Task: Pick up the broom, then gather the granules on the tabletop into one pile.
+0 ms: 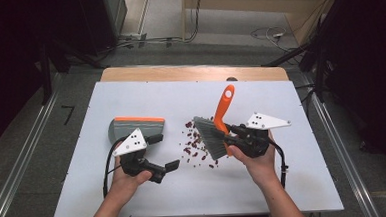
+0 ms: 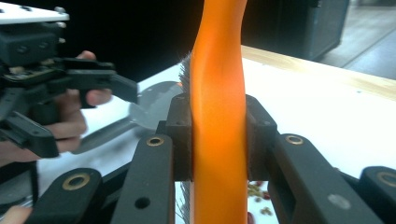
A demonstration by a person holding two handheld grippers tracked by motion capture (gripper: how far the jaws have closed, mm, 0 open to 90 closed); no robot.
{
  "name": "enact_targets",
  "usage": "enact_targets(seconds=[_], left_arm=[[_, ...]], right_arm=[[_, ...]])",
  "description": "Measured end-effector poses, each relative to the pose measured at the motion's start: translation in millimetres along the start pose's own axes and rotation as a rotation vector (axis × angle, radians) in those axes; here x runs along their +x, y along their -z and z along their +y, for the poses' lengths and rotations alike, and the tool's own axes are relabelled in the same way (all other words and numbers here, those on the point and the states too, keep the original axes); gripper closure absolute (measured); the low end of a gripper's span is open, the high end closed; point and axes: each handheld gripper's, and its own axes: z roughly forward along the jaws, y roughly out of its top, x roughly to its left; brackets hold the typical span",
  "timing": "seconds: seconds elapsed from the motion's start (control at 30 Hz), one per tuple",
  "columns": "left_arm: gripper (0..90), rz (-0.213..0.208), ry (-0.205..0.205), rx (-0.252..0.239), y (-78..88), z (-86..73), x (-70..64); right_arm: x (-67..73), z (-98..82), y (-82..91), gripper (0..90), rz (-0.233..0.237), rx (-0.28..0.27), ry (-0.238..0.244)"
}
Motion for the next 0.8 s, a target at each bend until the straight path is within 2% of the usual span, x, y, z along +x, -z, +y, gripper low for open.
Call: enact_targets(seconds=[0.23,0.37,0.53,0.6,0.67,0.8], left_arm=[[0.0,0.035,0.013,-0.002,9.5,-2.8,8.6],[0.0,0.048,0.008,0.005,14.3,-4.6,11.3],[0.0,0.087,-0.004,0.007,23.8,-7.1,15.0],[0.0,0.104,0.007,0.001,29.0,-7.9,18.3],[0.0,0.103,0.018,-0.01,34.5,-9.2,23.3],[0.0,0.131,0.03,-0.017,42.4,-11.6,29.8]], right_arm=[[-10.0,-2.3,3.0,68.1,-0.061,0.014,-0.014],[-13.0,-1.9,5.0,68.2,-0.089,0.024,-0.017],[-21.0,2.5,9.3,68.1,-0.159,0.055,-0.03],[-28.0,7.4,11.6,68.2,-0.214,0.092,-0.032],[-31.5,9.1,12.4,68.2,-0.229,0.102,-0.029],[-47.2,15.1,13.6,68.1,-0.285,0.136,-0.061]])
